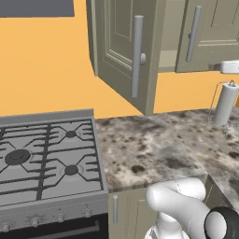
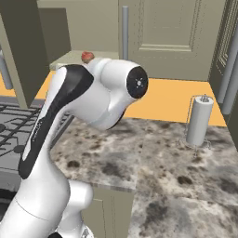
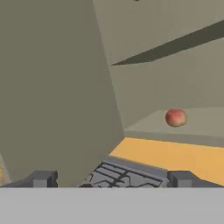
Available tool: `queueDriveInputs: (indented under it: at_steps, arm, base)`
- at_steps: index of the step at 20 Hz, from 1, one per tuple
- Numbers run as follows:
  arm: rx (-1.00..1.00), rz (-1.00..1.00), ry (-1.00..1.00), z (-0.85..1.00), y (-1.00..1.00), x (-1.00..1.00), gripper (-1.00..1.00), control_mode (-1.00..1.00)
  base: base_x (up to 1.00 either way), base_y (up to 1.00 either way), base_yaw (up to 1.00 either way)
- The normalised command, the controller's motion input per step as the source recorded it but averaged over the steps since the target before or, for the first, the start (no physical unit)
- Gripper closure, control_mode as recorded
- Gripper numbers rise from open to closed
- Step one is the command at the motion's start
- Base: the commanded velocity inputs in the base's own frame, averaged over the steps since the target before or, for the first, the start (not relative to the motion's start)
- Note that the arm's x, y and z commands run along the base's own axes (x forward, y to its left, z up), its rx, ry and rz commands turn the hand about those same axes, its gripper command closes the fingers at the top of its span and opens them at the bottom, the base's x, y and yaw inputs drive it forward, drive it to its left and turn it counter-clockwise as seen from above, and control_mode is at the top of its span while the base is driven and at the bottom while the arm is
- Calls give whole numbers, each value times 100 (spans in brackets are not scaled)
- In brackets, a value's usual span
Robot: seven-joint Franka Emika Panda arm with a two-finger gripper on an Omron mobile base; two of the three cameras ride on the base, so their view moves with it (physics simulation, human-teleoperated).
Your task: Open the cabinet. Pick the peach and peach from the cabinet and place them into the bowl. Then close the cabinet.
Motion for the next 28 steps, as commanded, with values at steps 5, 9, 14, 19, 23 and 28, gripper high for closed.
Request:
queueDriveInputs:
  at_steps: [5, 9, 14, 19, 23, 28]
  arm:
    - [-12, -38, -6, 30, -11, 1, -100, -100]
    - [-5, -31, 0, 1, 0, 3, -100, -100]
    - [0, -13, 0, 0, 0, 0, -100, -100]
    - [0, 0, -7, 0, -22, 4, -100, -100]
    - [0, 0, -13, 0, -40, 9, -100, -100]
    - [-5, -11, -5, -2, -6, 35, -100, -100]
  base:
    - [0, 0, 0]
    - [0, 0, 0]
    - [0, 0, 0]
    - [0, 0, 0]
    - [0, 0, 0]
    - [0, 0, 0]
